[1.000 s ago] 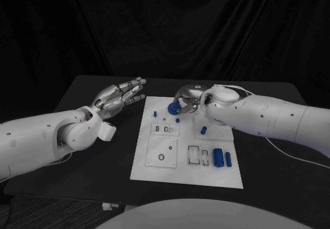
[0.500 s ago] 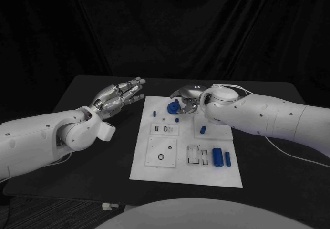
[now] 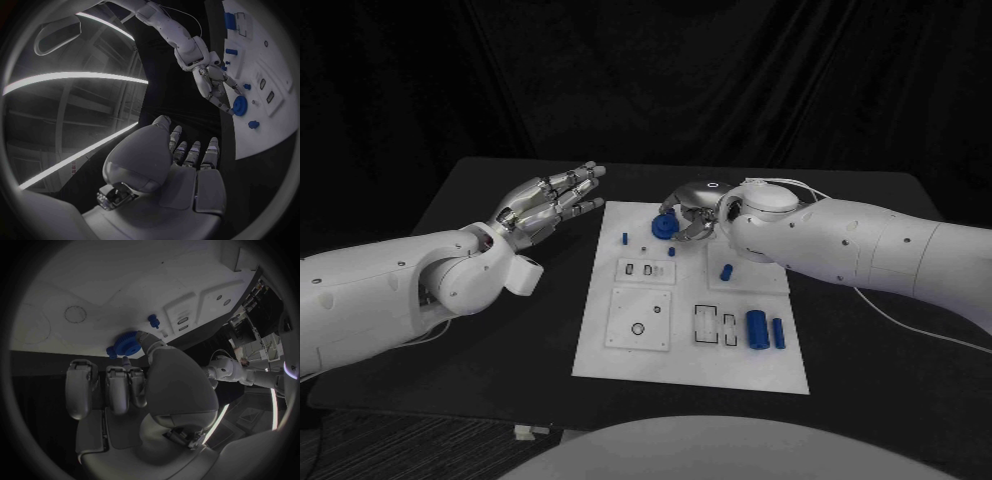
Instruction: Assemble the parts on the task board
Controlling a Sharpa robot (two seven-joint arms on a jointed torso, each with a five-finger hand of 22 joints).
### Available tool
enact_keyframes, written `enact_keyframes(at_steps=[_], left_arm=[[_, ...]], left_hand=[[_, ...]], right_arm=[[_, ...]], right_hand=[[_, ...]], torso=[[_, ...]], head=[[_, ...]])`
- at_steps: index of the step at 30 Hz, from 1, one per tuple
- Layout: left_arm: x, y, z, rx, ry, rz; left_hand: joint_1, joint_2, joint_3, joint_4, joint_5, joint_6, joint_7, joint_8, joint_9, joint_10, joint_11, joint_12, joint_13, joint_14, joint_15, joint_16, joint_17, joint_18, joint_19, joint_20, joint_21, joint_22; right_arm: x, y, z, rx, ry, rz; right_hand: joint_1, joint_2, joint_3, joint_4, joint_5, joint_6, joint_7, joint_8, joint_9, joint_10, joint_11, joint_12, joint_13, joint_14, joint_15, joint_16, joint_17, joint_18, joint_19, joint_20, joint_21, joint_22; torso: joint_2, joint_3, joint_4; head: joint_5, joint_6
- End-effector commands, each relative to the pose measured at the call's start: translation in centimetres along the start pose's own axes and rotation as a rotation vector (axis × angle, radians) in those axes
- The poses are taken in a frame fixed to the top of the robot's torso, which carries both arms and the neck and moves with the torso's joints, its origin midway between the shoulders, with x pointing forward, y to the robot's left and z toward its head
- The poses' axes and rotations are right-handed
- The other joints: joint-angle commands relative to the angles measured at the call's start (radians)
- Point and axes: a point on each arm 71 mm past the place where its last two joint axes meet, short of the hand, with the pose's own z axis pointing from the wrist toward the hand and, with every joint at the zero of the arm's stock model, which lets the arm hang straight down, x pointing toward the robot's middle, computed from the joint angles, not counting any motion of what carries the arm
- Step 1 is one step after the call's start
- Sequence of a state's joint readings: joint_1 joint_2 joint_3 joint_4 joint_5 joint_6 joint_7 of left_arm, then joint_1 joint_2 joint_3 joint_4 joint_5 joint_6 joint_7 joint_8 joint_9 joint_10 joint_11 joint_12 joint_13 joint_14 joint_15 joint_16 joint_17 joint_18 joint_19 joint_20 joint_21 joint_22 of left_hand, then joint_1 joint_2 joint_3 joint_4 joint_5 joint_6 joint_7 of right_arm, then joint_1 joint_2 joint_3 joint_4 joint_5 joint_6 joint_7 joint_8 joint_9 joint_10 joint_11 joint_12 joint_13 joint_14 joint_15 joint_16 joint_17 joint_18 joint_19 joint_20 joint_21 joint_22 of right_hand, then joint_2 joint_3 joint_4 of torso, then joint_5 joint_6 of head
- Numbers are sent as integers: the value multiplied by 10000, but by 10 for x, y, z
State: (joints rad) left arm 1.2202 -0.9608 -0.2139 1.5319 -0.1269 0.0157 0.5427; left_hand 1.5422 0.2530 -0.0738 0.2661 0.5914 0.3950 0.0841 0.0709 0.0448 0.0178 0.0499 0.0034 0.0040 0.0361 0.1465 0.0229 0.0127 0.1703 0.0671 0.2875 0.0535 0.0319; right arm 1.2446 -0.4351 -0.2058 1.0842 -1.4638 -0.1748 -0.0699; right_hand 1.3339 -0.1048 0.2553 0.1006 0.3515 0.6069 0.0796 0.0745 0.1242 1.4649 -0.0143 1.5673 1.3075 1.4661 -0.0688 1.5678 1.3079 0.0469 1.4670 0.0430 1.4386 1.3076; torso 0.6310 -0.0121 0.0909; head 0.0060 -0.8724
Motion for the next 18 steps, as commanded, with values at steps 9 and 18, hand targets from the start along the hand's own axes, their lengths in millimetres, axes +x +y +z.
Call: enact_keyframes(at_steps=[9,18], left_arm=[[2,0,1,107,120,-83],[1,0,0,86,113,-82]], left_hand=[[112,1,49,19,40,-6,76,30,11,-2,53,21,16,22,48,62,14,83,93,9,57,17],[115,-3,63,19,41,-14,82,30,10,-1,59,21,16,23,49,66,15,82,96,10,59,17]], right_arm=[[2,-6,-2,245,102,-45],[0,-13,-7,264,-280,-6]], right_hand=[[-368,112,-97,134,-19,1347,198,352,138,1059,162,35,2633,1047,84,30,2629,-60,118,63,-65,1844],[-671,118,-257,306,-586,1998,377,601,262,1059,331,35,2633,1047,238,30,2629,-40,78,210,-157,1832]], torso=[[-1,2,2],[3,3,-3]], head=[[2,-3],[25,-3]])
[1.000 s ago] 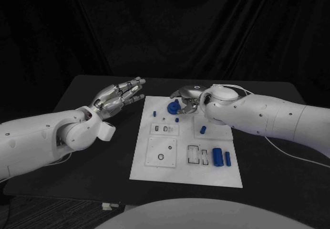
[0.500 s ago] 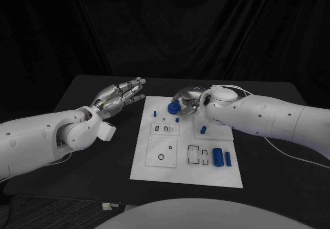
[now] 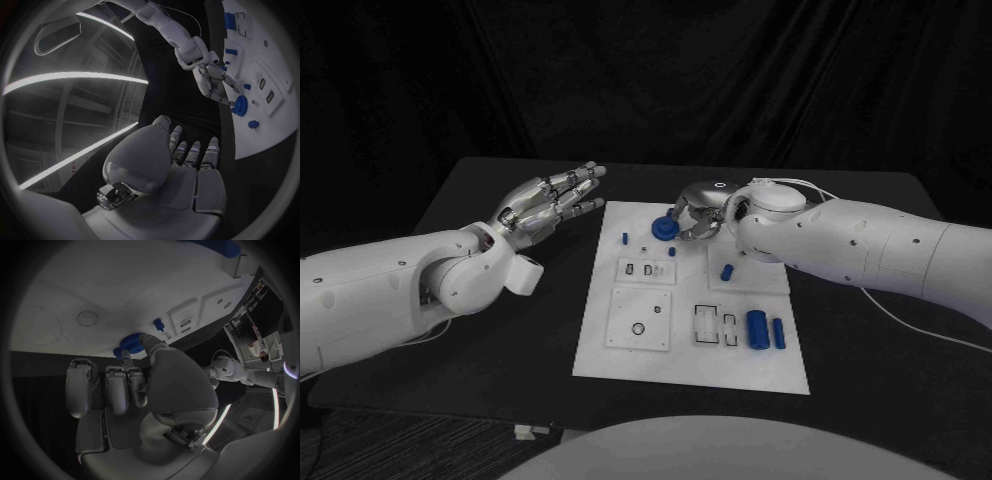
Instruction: Assemble the parts on the task board
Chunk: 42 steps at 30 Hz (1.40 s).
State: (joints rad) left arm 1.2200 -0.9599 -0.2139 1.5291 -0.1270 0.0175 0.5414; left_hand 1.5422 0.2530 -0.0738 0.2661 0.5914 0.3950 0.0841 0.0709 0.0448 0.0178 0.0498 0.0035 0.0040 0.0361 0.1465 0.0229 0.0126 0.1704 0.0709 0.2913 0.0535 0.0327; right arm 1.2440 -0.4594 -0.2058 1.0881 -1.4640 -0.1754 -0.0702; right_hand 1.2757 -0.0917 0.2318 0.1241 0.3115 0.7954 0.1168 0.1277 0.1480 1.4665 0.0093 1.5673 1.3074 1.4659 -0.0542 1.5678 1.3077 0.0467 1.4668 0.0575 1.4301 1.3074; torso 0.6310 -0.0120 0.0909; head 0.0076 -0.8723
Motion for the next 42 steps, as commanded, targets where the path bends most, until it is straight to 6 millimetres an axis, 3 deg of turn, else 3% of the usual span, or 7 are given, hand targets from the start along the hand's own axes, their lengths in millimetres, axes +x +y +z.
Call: enact_keyframes(at_steps=[1,7,14,17,27,35,42], left_arm=[[1,0,0,101,108,-82],[0,0,0,88,93,-77],[0,0,-1,78,95,-81],[0,0,-1,66,84,-76],[-1,0,-1,27,71,-64],[-1,1,-1,21,69,-71],[-1,2,-1,9,83,-87]], left_hand=[[115,-3,64,18,41,-14,82,30,10,-1,59,20,16,24,49,66,16,81,58,-28,59,9],[115,-3,64,18,41,-14,82,30,10,-1,59,20,16,24,49,66,16,81,58,-28,59,9],[115,-3,64,18,41,-14,82,30,10,-1,59,20,16,24,49,66,16,81,58,-28,59,9],[115,-3,64,18,41,-14,82,30,10,-1,59,20,16,24,49,66,16,81,58,-28,59,9],[115,-5,80,21,41,-2,87,34,12,6,66,23,18,30,53,74,18,79,61,-28,61,9],[116,-6,85,22,42,-8,88,34,11,7,68,23,18,35,58,79,20,79,61,-28,61,8],[116,-6,85,22,42,-8,88,34,11,7,68,23,18,35,58,79,20,79,61,-28,61,8]], right_arm=[[-1,-2,-2,60,-333,-7],[-3,-9,-7,100,-656,32],[-7,-19,-19,125,-1331,125],[-15,-28,-31,145,-1941,169],[-35,-63,-78,748,-2774,278],[-37,-85,-109,1282,-2939,403],[-33,-102,-124,1746,-2936,430]], right_hand=[[-112,-11,-42,90,-258,149,13,82,38,1043,105,35,2634,1049,102,30,2631,-39,83,75,-72,1838],[-565,-18,-407,523,-1369,410,31,308,240,1043,156,35,2634,1049,154,30,2631,-29,76,143,-120,1850],[-1133,48,-691,1271,-1697,595,-32,594,459,1043,115,35,2634,1049,120,30,2631,-25,84,118,-153,1868],[-1193,74,-704,1383,-1670,618,-38,638,490,1043,109,35,2634,1049,115,30,2631,-29,96,112,-141,1878],[78,-115,-346,978,-124,32,-128,513,417,1043,-6,35,2634,1049,16,30,2631,-114,309,18,147,2069],[426,-311,-326,852,-177,-412,-216,338,280,1043,-77,35,2634,1049,-40,30,2631,-134,355,-31,213,2119],[444,-412,-380,904,-260,-528,-241,308,251,1043,-100,35,2634,1049,-59,30,2631,-144,379,-49,250,2141]], torso=[[2,0,-5],[-1,5,-9],[-1,2,-1],[-1,-1,-1],[-5,-2,-3],[-18,-1,-8],[-7,11,-6]], head=[[14,-4],[47,-4],[79,-4],[77,-4],[-26,-4],[-21,-4],[-132,-4]])
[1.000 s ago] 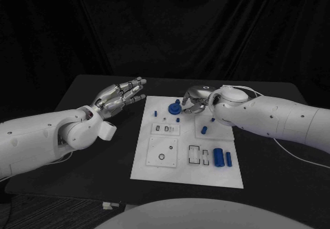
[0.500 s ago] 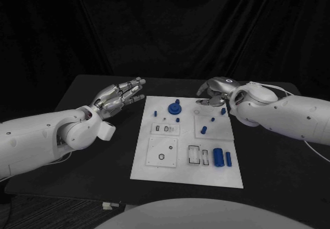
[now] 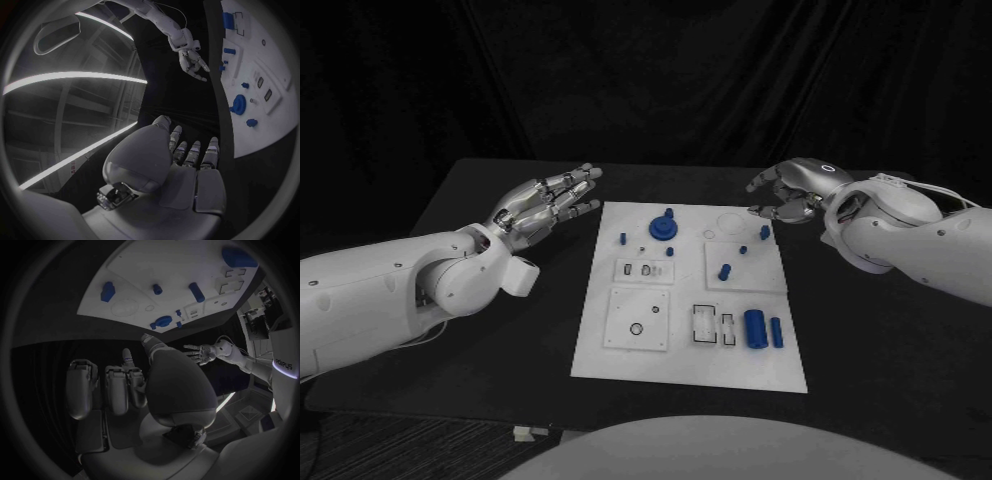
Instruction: Assemble the parts on the task board
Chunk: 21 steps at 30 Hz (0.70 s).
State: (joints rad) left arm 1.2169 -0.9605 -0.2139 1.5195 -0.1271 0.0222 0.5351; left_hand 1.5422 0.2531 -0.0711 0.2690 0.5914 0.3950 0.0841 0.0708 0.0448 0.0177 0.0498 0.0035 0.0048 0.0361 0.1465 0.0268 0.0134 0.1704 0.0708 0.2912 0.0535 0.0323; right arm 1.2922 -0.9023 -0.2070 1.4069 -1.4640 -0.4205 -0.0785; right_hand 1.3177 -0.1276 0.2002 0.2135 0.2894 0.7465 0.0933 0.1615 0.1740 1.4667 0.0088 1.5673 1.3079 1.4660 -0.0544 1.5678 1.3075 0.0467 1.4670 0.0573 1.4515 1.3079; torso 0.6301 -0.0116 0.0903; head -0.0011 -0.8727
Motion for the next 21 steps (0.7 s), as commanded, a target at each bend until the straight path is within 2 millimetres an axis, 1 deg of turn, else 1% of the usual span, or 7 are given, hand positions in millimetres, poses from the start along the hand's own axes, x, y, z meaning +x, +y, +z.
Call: enact_keyframes(at_steps=[1,4,5,11,14,21], left_arm=[[2,0,1,110,138,-100],[3,1,1,107,148,-109],[3,1,1,105,147,-111],[2,2,0,91,131,-112],[2,2,0,81,132,-119],[3,4,0,63,145,-151]], left_hand=[[116,-6,58,-6,42,-8,88,34,11,8,69,23,10,35,58,40,12,78,62,-27,62,12],[117,-7,63,-8,45,-22,89,32,10,8,71,23,11,40,64,44,13,78,64,-27,63,13],[117,-7,63,-8,45,-22,89,32,10,8,71,23,11,40,64,44,13,78,64,-27,63,13],[117,-7,63,-8,45,-22,89,32,10,8,71,23,11,40,64,44,13,78,64,-27,63,13],[117,-7,63,-8,45,-22,89,32,10,8,71,23,11,40,64,44,13,78,64,-27,63,13],[117,-7,63,-8,45,-22,89,32,10,8,71,23,11,40,64,44,13,78,64,-27,63,13]], right_arm=[[-1,-7,-4,369,-275,-13],[1,-12,-8,468,-279,-14],[2,-14,-9,502,-285,-14],[6,-21,-14,657,-229,-14],[9,-23,-15,717,-137,-19],[19,-26,-15,786,94,-24]], right_hand=[[22,-63,-70,19,-46,-38,-8,-26,-9,1041,-97,35,2629,1048,-59,30,2633,-146,379,-48,39,2137],[7,-104,-104,86,-86,-35,-18,-1,-7,1041,-105,35,2629,1048,-68,30,2633,-144,376,-57,32,2138],[-11,-143,-144,192,-198,-27,-21,34,-5,1041,-112,35,2629,1048,-76,30,2633,-146,379,-66,35,2144],[-12,-195,-192,332,-327,-30,-26,76,-4,1041,-117,35,2629,1048,-82,30,2633,-146,381,-76,32,2149],[-3,-213,-206,376,-370,-32,-26,90,-4,1041,-118,35,2629,1048,-85,30,2633,-146,381,-78,30,2150],[36,-250,-226,427,-450,-50,-28,104,-7,1041,-120,35,2629,1048,-86,30,2633,-145,379,-81,24,2151]], torso=[[1,2,5],[-2,-5,5],[-3,-6,4],[10,2,10],[11,2,11],[12,2,9]], head=[[-54,1],[-42,1],[-39,1],[-61,1],[-84,1],[-91,3]])
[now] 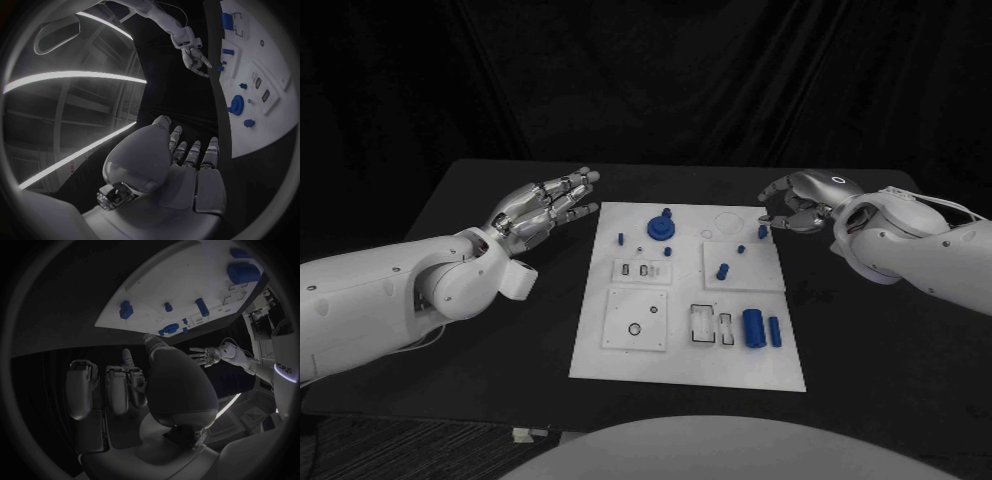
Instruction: Assemble the parts on the task board
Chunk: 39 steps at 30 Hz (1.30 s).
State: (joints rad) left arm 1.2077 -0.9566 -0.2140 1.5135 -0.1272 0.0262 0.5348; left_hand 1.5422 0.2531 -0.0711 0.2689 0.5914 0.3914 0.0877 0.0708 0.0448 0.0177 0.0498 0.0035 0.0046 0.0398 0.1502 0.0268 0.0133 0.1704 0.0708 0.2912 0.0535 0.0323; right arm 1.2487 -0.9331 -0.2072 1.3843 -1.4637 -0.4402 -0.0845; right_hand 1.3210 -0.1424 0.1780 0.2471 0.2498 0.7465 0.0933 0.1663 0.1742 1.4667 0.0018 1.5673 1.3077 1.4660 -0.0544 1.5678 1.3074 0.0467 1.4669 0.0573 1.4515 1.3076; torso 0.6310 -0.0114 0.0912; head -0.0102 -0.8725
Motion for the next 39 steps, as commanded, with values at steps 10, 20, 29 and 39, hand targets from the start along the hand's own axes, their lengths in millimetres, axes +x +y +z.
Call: enact_keyframes(at_steps=[10,20,29,39], left_arm=[[1,1,-1,109,99,-109],[2,2,-2,101,106,-129],[1,3,-3,95,93,-134],[1,3,-3,83,92,-140]], left_hand=[[124,-8,83,-11,49,5,61,30,8,5,79,22,11,3,43,47,14,77,65,-26,64,13],[124,-8,91,-10,47,7,64,31,9,5,83,22,11,5,49,51,15,76,67,-25,65,13],[121,-8,94,-6,40,3,67,30,8,5,85,22,11,4,52,51,15,75,64,-24,63,12],[121,-8,94,-6,40,3,67,30,8,5,85,22,11,4,52,51,15,75,64,-24,63,12]], right_arm=[[10,-3,-1,148,198,-34],[14,-3,-1,159,391,-38],[20,-6,-2,242,585,-51],[22,-8,-2,292,707,-79]], right_hand=[[49,-128,-23,156,-152,-69,-27,74,-13,1041,-48,35,2631,1048,-88,30,2634,-143,377,-83,16,2155],[171,-144,-12,163,-164,-82,-28,94,-14,1041,-49,35,2631,1048,-89,30,2634,-139,369,-84,-1,2152],[396,-160,12,177,31,-106,-23,142,-18,1041,-48,35,2631,1048,-90,30,2634,-133,356,-87,-32,2149],[505,-179,24,164,132,-125,-21,161,-20,1041,-47,35,2631,1048,-88,30,2634,-129,346,-87,-52,2145]], torso=[[2,3,1],[2,0,1],[0,-1,3],[6,1,1]], head=[[-5,-2],[-20,23],[-3,30],[18,25]])
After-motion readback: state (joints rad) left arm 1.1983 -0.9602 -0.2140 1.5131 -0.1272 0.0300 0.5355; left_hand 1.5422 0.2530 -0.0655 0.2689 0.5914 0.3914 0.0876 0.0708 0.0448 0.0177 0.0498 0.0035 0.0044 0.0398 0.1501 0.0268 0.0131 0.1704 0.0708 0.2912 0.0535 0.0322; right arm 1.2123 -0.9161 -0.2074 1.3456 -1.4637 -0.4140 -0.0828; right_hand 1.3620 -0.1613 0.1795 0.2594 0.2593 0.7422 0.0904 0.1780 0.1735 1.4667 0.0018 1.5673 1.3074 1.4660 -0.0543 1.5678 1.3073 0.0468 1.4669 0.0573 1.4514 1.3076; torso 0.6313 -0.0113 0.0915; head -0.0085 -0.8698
